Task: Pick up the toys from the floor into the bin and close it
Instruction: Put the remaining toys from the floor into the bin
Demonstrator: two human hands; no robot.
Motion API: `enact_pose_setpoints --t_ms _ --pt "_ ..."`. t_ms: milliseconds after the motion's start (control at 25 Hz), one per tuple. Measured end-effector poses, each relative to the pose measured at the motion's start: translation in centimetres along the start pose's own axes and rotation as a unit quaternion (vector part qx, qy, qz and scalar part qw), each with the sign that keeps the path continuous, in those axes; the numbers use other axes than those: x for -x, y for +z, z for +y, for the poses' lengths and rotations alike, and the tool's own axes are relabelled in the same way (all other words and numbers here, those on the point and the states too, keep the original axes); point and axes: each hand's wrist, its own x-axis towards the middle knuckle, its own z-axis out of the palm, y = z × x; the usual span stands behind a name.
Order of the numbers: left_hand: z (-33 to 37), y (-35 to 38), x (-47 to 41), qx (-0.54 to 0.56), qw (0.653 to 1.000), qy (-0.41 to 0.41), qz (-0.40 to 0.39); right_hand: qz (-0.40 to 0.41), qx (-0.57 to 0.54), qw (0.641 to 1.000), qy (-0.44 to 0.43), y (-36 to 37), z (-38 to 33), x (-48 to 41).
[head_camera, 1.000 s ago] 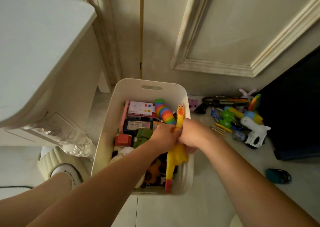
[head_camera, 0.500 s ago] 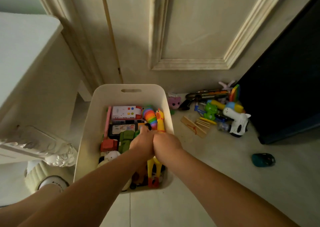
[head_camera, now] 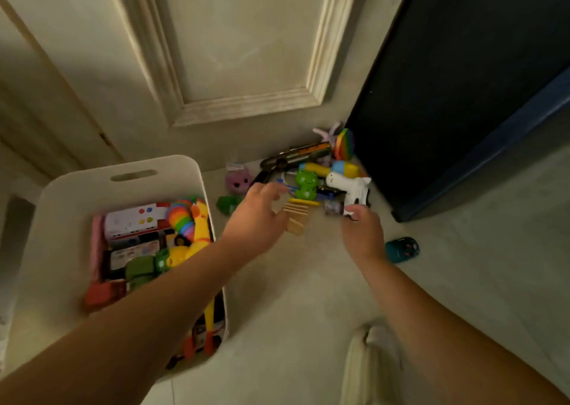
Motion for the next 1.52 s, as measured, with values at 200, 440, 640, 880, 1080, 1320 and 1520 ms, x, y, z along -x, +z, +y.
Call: enact_pose_setpoints --t_ms 200,440,640,880,1080,1320,1520 --pt "-0.4 7.7 -2.6 -0.074 0.970 -0.026 -0.229 -0.068 0.148 0.968 0.193 -2.8 11.7 -5.6" --pt "-0.8 11.8 -5.9 -0.074 0.957 -0.069 -0.272 -0.143 0.252 0.936 0.202 -0.9 15.1 -9.5" --pt "-2.6 11.9 -7.2 0.075 0.943 -0.239 -0.221 -0.146 -0.036 0.987 0.056 3.2 8.2 -5.6" --pt "-4.0 6.2 -9.1 0.315 0.845 -0.399 -0.166 -0.382 -0.195 0.903 -0.031 5.8 -1.9 -4.2" --pt "-7.5 3.6 -9.7 0.300 0.848 -0.435 -0.035 0.046 0.009 0.999 -0.016 8.8 -1.2 -9.8" --pt "-7.3 2.7 -9.5 0.447 0.789 -0.418 -0.061 0.050 0.096 0.985 0.138 8.3 3.2 -14.3" --pt "-7.0 1.2 -8.7 0.485 0.792 -0.358 -0.093 0.076 0.110 0.985 0.107 8.2 4.5 -14.3"
